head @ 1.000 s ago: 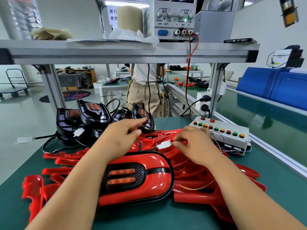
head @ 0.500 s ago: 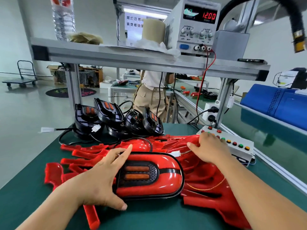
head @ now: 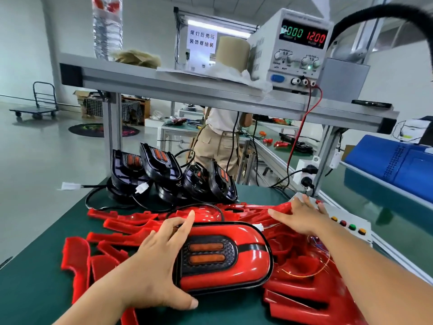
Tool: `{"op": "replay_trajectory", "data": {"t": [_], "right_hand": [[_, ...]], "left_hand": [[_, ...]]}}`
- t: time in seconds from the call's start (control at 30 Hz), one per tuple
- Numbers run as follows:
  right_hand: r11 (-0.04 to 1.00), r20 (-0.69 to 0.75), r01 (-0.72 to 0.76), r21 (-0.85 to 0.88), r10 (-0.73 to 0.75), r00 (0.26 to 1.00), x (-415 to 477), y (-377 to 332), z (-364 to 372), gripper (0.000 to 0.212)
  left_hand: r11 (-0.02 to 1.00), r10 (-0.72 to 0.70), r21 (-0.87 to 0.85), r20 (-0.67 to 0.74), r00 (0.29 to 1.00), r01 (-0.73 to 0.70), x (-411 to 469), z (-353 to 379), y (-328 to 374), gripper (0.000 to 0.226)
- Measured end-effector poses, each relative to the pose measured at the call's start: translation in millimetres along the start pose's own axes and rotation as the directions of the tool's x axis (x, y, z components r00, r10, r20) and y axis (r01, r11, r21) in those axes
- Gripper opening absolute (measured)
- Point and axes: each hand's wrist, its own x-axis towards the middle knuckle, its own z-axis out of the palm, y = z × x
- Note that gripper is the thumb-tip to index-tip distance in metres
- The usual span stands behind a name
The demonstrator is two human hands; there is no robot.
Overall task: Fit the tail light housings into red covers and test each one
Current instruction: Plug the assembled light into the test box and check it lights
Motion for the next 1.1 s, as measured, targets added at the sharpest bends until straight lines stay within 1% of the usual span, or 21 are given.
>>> {"op": "replay_trajectory", "data": {"t": [0.1,0.3,0.43,0.57,0.7,0.83,1.1], "right_hand": [[1.000,-0.010,0.007,0.004,-0.007,1.000,3.5,-0.8,3.1,0.144],[1.000,-0.052,0.028,0.015,-0.027,0.998,6.9,0.9,8.6,0.143],[1.000,-0.054,0.005,0.031,-0.004,0.999,4.3,1.1,9.9,0.141],[0.999,-0.035,-0.028,0.029,0.029,0.999,3.2,0.9,9.6,0.142],[0.999,-0.045,-0.033,-0.001,0.033,0.998,2.3,0.4,8.9,0.141],[0.999,-0.025,-0.029,-0.046,0.028,0.999,0.6,-1.3,7.8,0.148],[0.995,0.006,0.004,-0.102,-0.003,1.000,-0.4,-3.2,3.0,0.147]], "left_hand": [[1.000,0.019,0.014,-0.011,1.000,-0.019,1.5,-1.4,-0.2,0.143],[1.000,-0.008,-0.004,0.009,1.000,0.008,2.8,-3.7,1.3,0.142],[1.000,-0.004,0.011,0.016,1.000,0.003,2.8,-4.7,3.5,0.142],[1.000,-0.003,0.024,0.027,1.000,0.002,3.0,-5.9,4.6,0.142],[0.999,0.000,0.054,0.025,1.000,-0.002,3.8,-4.5,4.9,0.142],[0.999,0.003,0.053,0.016,1.000,-0.004,3.7,-3.2,3.9,0.142],[0.998,-0.004,0.061,0.012,1.000,0.003,3.1,-4.3,4.9,0.143]]}}
